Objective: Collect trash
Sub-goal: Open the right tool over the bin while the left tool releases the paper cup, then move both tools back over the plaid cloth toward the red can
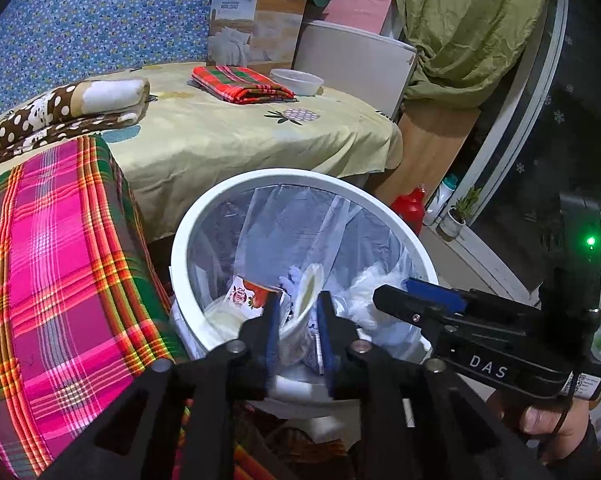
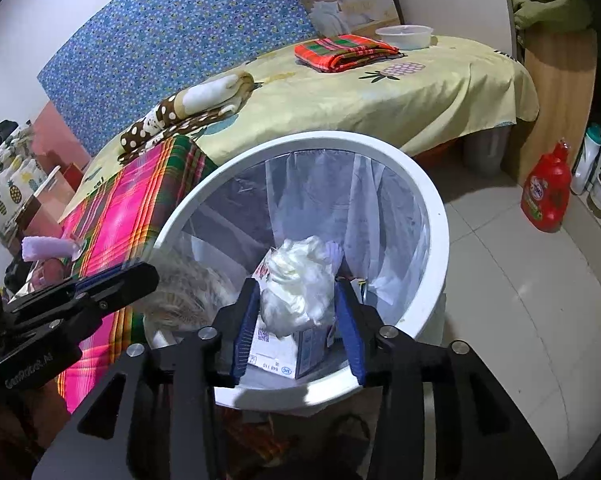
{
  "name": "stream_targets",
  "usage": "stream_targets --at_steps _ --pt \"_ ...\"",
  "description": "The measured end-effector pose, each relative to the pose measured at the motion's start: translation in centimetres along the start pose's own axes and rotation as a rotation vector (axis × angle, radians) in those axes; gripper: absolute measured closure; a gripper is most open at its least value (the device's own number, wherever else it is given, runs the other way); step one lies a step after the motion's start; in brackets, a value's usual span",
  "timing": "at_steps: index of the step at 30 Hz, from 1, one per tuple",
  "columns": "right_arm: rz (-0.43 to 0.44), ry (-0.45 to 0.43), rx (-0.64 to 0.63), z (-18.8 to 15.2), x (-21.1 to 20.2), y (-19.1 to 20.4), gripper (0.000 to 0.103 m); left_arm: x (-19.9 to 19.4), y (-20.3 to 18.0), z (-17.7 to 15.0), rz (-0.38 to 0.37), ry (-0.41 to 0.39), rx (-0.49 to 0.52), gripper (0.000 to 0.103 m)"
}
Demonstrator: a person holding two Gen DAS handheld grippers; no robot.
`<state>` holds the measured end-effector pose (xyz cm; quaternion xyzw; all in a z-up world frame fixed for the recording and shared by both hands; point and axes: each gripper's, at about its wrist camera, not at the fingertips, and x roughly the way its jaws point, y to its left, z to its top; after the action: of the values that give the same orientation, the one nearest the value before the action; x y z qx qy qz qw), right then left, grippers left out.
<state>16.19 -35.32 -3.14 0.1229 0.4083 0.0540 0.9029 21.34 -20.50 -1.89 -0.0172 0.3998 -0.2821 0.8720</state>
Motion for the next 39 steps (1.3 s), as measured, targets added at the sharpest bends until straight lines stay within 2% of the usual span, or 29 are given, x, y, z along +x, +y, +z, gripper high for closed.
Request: stream_targets --at_steps 4,13,29,33,39 --pt "0.006 -0.009 -0.003 0.0 -0.2 0.0 0.056 -0.1 0.3 0.0 -0.001 0.001 -0.017 0.08" --pt "0.026 -0.025 -0.01 -0.3 -1.2 1.0 0.056 -2.1 1.0 -0.6 0.013 -0.023 -0.034 0.08" --pt "0.11 -0.072 -0.109 -1.6 -3.6 6.2 0.056 -7.9 3.1 -3.2 0.097 -0.088 -0.08 0.08" --pt "0.116 -0.074 -0.135 -2.1 -3.9 7.5 0.056 -9.0 3.8 -4.1 0.125 -0.093 -0.09 0.073" --pt "0.122 -0.063 -0.172 -2.7 -4.0 9.2 0.056 -10.7 4.9 -5.5 0.158 -0.104 -0.115 0.071"
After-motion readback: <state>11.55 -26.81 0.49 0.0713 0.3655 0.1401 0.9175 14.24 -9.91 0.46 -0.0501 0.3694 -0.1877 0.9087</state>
